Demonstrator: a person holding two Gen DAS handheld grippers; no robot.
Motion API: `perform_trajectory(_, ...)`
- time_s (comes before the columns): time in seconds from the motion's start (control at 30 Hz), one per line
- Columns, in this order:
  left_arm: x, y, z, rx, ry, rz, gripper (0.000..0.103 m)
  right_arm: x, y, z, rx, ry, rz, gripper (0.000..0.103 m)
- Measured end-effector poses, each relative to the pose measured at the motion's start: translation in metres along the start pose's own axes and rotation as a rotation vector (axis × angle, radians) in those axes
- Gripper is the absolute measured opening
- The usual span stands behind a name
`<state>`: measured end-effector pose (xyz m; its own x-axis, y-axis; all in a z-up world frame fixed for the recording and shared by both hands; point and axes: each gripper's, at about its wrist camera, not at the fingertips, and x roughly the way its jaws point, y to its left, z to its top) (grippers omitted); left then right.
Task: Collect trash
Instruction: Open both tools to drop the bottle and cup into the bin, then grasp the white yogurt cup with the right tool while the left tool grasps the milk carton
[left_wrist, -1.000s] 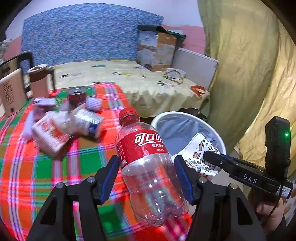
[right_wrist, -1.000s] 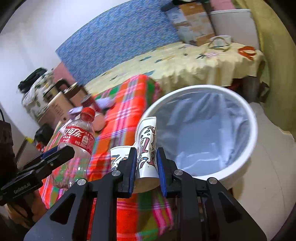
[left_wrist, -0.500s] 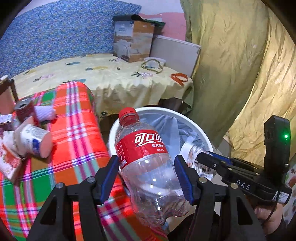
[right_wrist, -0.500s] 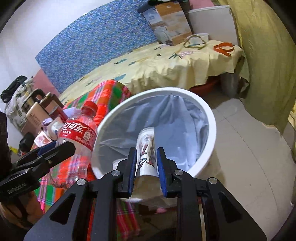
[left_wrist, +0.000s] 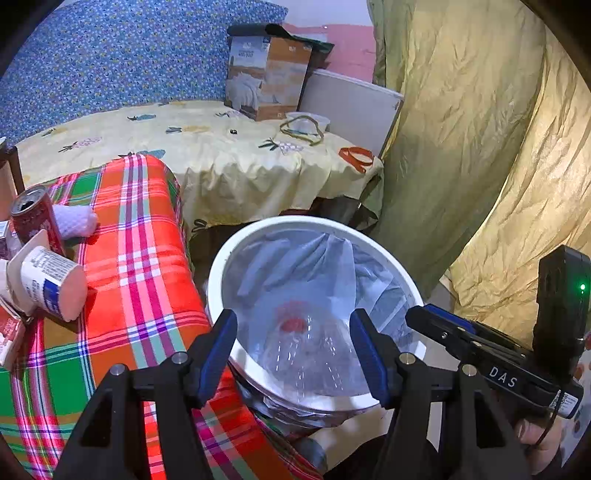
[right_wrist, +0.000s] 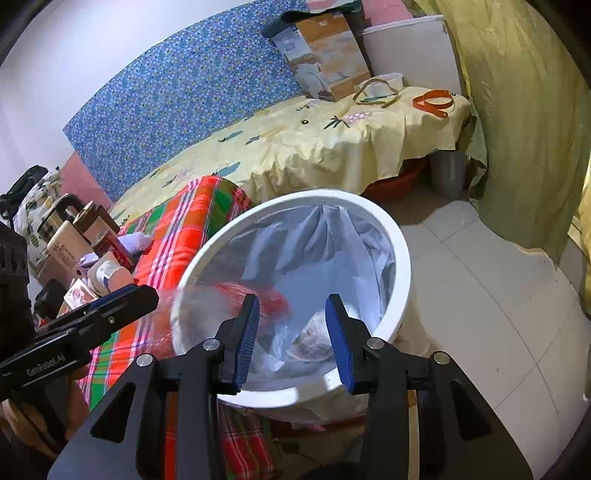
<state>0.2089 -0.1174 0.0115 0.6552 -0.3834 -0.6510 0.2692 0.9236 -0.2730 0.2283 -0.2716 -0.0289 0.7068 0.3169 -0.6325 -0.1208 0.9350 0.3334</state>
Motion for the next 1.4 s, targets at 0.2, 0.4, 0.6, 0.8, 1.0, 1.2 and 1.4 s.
perform_trajectory(0.2, -0.015, 0.008, -0.006, -0.027, -0.026, 0.003, 0.065, -0.01, 0.011, -0.005, -0.033, -0.007, 0.006, 0.04)
perform_trajectory(0.4, -0.039, 0.015, -0.019, -0.041, -0.058, 0.03, 0.065, -0.022, 0.028, -0.014, -0.079, -0.021, 0.047, 0.04)
perform_trajectory(0.6, -0.065, 0.028, -0.038, -0.066, -0.084, 0.082, 0.065, -0.026, 0.046, -0.025, -0.13, -0.011, 0.101, 0.04)
perform_trajectory(0.8, -0.085, 0.043, -0.057, -0.081, -0.1, 0.136, 0.065, -0.022, 0.065, -0.034, -0.16, 0.013, 0.148, 0.04)
perform_trajectory(1.0, -0.099, 0.06, -0.073, -0.113, -0.106, 0.17, 0.065, -0.017, 0.084, -0.041, -0.204, 0.033, 0.189, 0.049)
perform_trajectory(1.2, -0.107, 0.077, -0.08, -0.144, -0.109, 0.207, 0.065, -0.008, 0.102, -0.046, -0.249, 0.06, 0.216, 0.049)
perform_trajectory(1.4, -0.11, 0.096, -0.082, -0.182, -0.11, 0.234, 0.065, -0.002, 0.114, -0.045, -0.284, 0.07, 0.228, 0.05)
